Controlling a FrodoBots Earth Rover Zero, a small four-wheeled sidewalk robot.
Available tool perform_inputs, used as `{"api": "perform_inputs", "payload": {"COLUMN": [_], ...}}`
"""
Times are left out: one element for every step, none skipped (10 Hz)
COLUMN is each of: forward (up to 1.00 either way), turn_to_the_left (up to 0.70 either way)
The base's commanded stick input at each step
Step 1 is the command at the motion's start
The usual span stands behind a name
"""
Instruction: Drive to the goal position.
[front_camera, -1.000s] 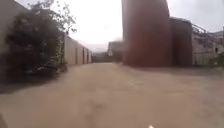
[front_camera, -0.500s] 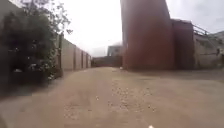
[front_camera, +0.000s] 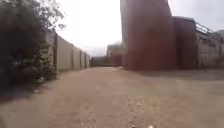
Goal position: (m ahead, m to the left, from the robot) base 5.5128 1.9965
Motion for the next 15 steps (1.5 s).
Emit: {"api": "perform_inputs", "payload": {"forward": [1.0, 1.0, 1.0, 1.0, 1.0, 1.0, 1.0, 1.0, 1.0, 1.0, 1.0, 1.0, 1.0, 1.0, 1.0], "turn_to_the_left": [0.0, 0.0, 0.0, 0.0, 0.0, 0.0, 0.0, 0.0, 0.0, 0.0, 0.0, 0.0, 0.0, 0.0, 0.27]}}
